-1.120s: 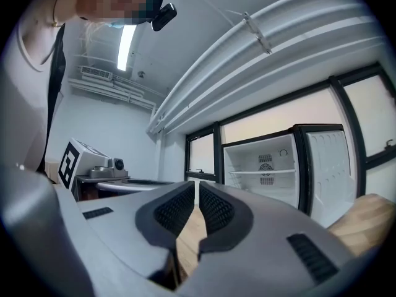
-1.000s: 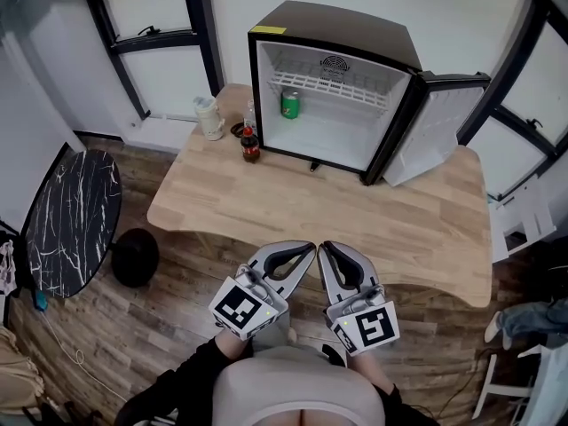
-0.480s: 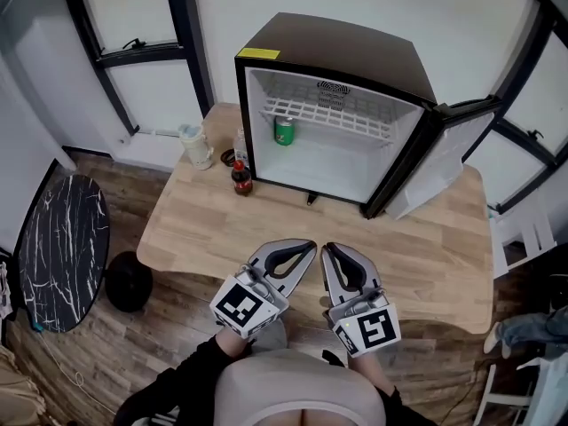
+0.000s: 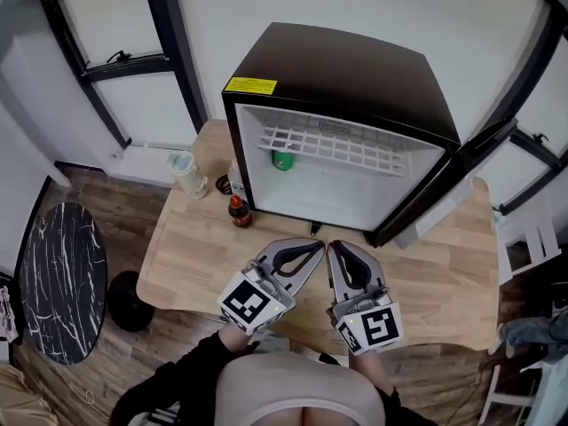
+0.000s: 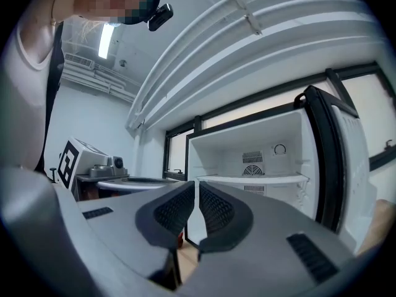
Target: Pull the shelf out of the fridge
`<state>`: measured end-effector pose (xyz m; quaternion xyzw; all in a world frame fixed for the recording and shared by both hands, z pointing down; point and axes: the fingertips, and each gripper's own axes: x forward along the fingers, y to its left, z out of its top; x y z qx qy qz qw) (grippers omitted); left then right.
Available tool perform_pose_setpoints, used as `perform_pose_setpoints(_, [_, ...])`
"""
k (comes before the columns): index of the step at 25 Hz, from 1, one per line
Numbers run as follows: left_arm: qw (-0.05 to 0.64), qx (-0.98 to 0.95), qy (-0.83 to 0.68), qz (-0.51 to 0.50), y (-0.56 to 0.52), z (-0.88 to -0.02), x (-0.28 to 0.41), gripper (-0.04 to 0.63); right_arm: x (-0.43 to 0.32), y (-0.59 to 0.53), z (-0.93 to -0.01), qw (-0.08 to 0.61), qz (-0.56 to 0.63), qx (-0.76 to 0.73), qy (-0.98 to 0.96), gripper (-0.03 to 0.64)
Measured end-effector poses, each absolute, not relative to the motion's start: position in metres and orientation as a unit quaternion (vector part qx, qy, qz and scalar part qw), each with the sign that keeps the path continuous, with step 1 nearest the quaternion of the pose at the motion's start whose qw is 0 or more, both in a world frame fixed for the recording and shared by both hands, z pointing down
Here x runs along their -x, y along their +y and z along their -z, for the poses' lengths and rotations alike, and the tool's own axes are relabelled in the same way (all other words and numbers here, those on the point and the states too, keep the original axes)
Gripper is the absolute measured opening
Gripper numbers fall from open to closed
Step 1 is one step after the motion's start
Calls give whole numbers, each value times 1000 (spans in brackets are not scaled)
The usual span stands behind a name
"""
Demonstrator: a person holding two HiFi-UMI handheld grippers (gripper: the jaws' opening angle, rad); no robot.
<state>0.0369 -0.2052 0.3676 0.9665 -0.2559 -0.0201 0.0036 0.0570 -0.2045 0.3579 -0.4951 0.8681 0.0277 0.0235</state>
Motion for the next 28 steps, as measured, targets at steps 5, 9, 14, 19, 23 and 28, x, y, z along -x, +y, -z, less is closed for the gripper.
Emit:
perform_pose_setpoints(5, [-3, -970, -245, 14, -234, -372, -38, 6, -57, -233, -360, 27, -22, 509, 860, 43])
perform_pose_setpoints(9, [-5, -971, -240, 12, -251, -371, -44, 6, -65, -251, -360, 25, -21, 521, 853, 43])
perform_pose_setpoints(14, [4, -968, -252, 6, -260, -375, -48, 6, -72, -261, -363, 18, -12, 519, 855, 43])
perform_pose_setpoints(19, [17, -955, -297, 22, -273, -376, -43, 6, -74, -270, -371, 9, -7, 512, 859, 43])
perform_pose_setpoints(23, [36, -934, -351, 53, -292, -376, -31, 14, -79, -283, -378, 27, 18, 518, 854, 44])
perform_pose_setpoints(28, [59, -927, -362, 74, -309, -380, -30, 172, -94, -303, -384, 79, 79, 537, 836, 218])
